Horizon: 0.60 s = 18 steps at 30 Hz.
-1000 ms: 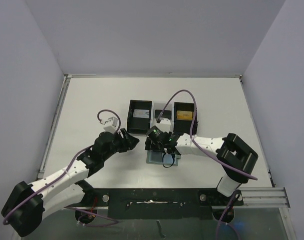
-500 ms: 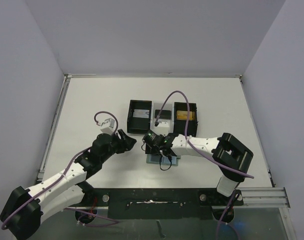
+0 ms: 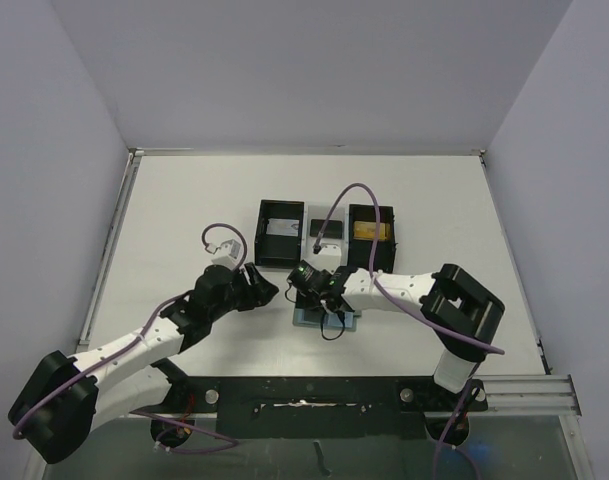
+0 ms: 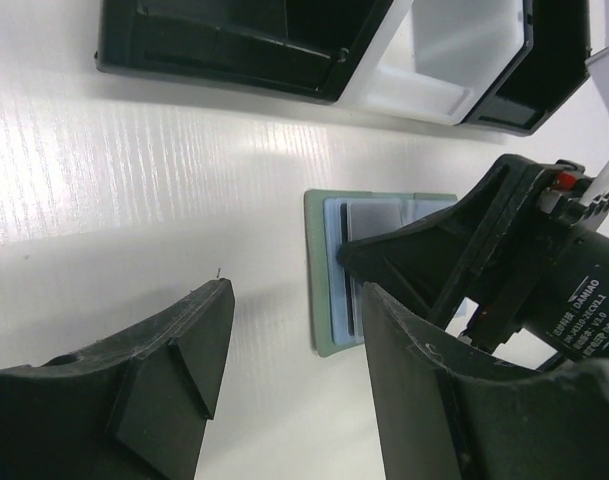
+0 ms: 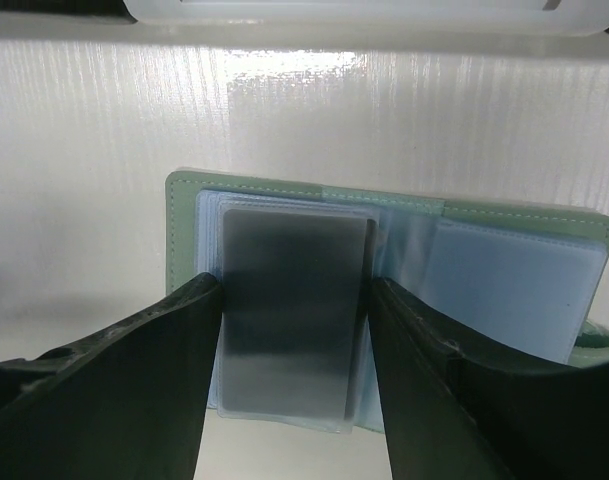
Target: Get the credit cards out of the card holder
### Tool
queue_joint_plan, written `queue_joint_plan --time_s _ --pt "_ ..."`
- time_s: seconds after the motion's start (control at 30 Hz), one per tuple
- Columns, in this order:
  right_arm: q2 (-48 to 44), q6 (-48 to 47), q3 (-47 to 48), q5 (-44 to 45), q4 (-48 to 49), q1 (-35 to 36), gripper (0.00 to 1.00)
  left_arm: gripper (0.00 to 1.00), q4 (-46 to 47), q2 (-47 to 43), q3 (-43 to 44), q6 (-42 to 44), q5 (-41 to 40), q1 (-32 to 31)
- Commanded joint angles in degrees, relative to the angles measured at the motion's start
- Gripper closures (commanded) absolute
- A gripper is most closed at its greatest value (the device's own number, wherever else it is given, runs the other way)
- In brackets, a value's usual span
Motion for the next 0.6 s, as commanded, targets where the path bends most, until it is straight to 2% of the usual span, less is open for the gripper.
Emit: queue_joint_plan --time_s 0.0,0.23,0.57 --pt "0.56 1.75 -2.82 -1.64 3.07 -0.46 0.48 0.48 4.27 0.41 1.66 1.64 2.19 0.43" --pt "-6.49 -1.31 -11.79 -9.31 18.04 -3.29 0.49 0.49 9.5 2.75 -0.05 1.95 8.23 0.46" --pt "-7.5 0.44 -14.8 -11.3 22.74 -4.37 0.49 0.5 20.6 12.38 -0.6 0.59 21.02 0.18"
